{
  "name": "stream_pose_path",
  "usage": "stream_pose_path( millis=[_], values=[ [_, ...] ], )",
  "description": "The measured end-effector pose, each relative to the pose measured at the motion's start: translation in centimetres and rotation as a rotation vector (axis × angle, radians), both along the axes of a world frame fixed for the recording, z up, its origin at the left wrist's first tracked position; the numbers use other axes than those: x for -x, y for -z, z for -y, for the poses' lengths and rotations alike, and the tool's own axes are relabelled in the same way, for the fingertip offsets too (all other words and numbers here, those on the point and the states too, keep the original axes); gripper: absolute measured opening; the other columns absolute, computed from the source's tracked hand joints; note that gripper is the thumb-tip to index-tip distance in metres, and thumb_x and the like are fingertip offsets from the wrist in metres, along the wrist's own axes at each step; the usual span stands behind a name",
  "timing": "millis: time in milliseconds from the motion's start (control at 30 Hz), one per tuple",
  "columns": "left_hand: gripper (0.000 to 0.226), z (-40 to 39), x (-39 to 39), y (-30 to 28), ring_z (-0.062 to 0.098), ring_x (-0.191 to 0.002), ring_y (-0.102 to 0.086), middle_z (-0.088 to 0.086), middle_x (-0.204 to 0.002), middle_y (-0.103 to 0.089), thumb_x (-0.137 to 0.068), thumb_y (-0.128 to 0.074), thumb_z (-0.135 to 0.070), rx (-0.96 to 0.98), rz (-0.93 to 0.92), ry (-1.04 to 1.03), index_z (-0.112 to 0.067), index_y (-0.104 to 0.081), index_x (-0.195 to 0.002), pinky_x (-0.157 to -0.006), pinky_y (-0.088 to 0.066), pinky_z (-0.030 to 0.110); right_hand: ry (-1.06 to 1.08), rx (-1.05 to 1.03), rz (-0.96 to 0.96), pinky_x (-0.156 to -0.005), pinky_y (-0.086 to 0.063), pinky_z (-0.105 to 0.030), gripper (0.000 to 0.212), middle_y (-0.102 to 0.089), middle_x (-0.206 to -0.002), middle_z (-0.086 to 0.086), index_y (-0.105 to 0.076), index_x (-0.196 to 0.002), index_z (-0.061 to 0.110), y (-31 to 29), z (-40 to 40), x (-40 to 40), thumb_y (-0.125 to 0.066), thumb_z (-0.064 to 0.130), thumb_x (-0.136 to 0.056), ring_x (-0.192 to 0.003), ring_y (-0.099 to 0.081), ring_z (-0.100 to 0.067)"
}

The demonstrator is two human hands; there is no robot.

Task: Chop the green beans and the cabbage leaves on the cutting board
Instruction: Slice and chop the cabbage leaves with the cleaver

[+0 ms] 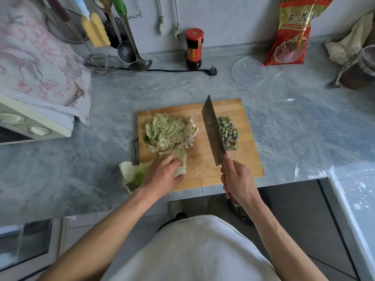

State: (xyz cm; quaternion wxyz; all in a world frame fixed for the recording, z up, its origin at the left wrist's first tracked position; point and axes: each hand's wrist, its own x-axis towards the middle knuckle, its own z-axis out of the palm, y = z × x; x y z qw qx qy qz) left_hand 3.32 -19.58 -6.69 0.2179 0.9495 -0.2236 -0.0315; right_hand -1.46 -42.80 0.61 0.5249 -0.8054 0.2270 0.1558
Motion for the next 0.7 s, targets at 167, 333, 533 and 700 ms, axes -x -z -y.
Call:
stream_pose_path(
  millis=[167, 333, 533, 700],
  values=[
    [0.037, -0.4, 0.6, 1.2, 0.020, -0.088, -0.065, 0.000, -0.107, -0.066, -0.080, -0.079, -0.034, -0.014, -0.019, -0.027, -0.013, -0.067, -0.109, -0.080, -0.056, 0.039, 0.000, -0.009, 0.002, -0.041, -0.044, -0.034, 0.063, -0.050, -0.057, -0.006, -0.052, -0.074, 0.006, 0.1, -1.3, 0.8, -0.032, 0.060, -0.100, -0.041, -0.047, -0.022],
    [0.021, -1.1, 1.5, 2.0, 0.022, -0.079, -0.067, 0.003, -0.091, -0.070, -0.078, -0.078, -0.019, 0.021, 0.128, -0.005, -0.008, -0.072, -0.095, -0.061, -0.059, 0.035, 0.010, 0.006, -0.002, -0.044, -0.044, -0.037, 0.063, -0.051, -0.056, -0.007, -0.053, -0.073, 0.008, 0.7, -2.4, 2.1, -0.031, 0.060, -0.101, -0.043, -0.047, -0.023],
    [0.021, 0.9, 2.0, 1.3, 0.020, -0.071, -0.068, 0.001, -0.089, -0.072, -0.079, -0.076, -0.023, 0.045, 0.176, -0.026, -0.010, -0.071, -0.094, -0.054, -0.057, 0.031, -0.011, 0.000, -0.017, -0.045, -0.042, -0.033, 0.062, -0.052, -0.055, -0.005, -0.056, -0.076, 0.007, 0.5, -1.8, 3.3, -0.031, 0.059, -0.102, -0.043, -0.047, -0.019],
    [0.025, 3.0, 3.4, 0.9, 0.021, -0.083, -0.064, 0.002, -0.103, -0.065, -0.082, -0.072, -0.026, -0.084, 0.028, -0.170, -0.012, -0.071, -0.103, -0.070, -0.058, 0.035, -0.072, -0.025, 0.001, -0.046, -0.045, -0.034, 0.061, -0.053, -0.056, -0.004, -0.056, -0.078, 0.008, 0.3, 0.2, 3.6, -0.031, 0.059, -0.102, -0.044, -0.048, -0.018]
  ],
)
